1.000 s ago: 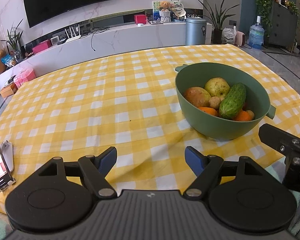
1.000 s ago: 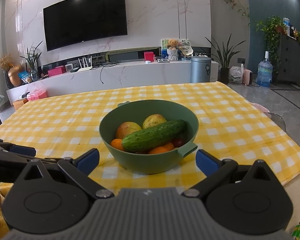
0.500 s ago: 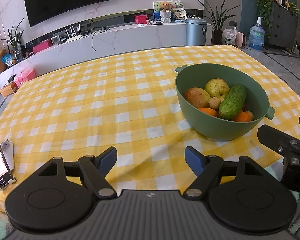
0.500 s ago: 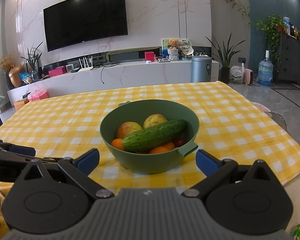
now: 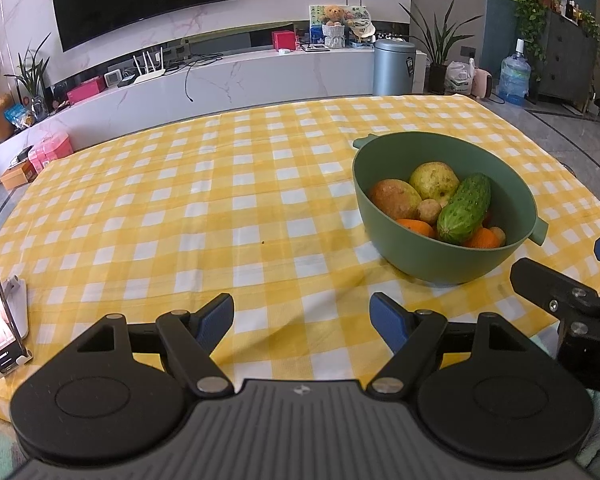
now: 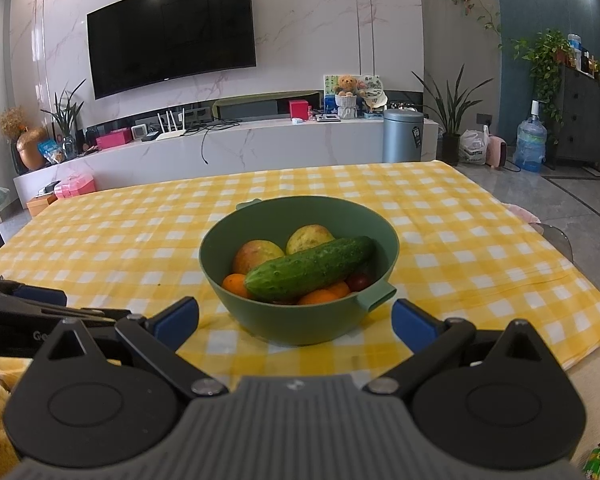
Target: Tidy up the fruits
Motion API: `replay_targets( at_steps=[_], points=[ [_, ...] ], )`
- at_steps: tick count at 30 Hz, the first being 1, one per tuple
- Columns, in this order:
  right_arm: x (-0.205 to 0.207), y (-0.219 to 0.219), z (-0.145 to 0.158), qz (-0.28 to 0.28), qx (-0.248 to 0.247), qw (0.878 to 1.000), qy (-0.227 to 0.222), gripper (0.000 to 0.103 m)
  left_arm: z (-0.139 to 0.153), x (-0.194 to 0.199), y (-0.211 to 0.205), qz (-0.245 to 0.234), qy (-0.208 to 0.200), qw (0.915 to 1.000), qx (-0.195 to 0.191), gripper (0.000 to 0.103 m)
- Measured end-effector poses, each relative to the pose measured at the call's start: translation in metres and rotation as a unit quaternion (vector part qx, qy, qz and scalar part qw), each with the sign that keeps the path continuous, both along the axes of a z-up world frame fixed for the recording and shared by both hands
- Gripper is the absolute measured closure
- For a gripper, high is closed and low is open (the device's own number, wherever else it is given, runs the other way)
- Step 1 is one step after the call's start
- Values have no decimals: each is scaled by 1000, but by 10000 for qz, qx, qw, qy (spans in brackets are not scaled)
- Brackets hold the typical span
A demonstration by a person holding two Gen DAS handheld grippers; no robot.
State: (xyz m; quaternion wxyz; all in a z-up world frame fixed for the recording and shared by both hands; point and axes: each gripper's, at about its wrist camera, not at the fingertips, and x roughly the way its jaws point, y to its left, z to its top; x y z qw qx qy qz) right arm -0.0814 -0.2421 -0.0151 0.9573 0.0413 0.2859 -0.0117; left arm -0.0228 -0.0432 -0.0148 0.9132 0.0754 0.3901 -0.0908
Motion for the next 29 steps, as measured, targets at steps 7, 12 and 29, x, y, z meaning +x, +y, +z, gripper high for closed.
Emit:
replay_targets(
  at_steps=[7,12,29],
  points=[
    [0,0,0,-2,-1,10000,5,4,3,-3,-3,28,-18,10000,-11,12],
    [0,1,-1,-5,-18,10000,25,4,2,-5,-7,66,11,10000,-41,12],
    [2,2,-2,-13,-44,10000,82,4,0,-6,-7,220,103,9997,-105,12]
  ],
)
